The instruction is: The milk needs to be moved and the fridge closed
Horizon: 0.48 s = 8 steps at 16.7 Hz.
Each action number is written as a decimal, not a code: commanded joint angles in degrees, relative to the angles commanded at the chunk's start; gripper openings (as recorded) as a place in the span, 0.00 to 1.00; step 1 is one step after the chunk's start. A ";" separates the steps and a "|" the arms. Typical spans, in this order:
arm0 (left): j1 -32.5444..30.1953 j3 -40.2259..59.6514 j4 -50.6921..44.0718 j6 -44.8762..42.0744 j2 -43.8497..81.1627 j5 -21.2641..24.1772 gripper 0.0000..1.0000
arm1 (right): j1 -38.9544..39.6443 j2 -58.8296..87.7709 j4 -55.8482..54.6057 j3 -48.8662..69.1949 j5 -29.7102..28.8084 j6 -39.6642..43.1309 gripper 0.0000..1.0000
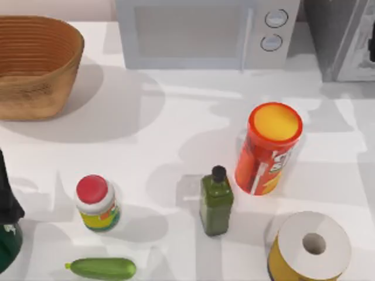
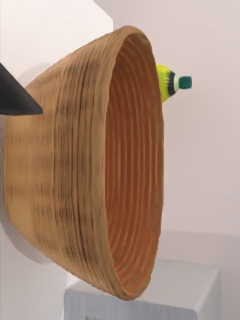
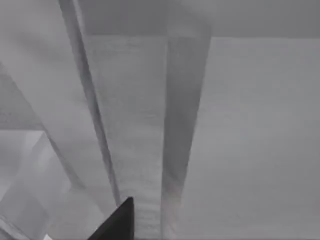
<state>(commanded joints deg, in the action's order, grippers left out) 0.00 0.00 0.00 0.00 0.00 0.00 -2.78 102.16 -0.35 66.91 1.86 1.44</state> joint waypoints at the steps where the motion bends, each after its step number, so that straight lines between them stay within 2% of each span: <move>1: 0.00 0.00 0.00 0.00 0.00 0.00 1.00 | 0.05 1.44 0.33 1.61 0.03 -0.03 1.00; 8: 0.00 0.00 0.00 0.00 0.00 0.00 1.00 | 0.37 10.73 2.62 14.83 -0.05 0.05 1.00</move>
<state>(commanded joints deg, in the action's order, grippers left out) 0.00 0.00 0.00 0.00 0.00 0.00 -2.41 112.89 2.27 81.74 1.81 1.49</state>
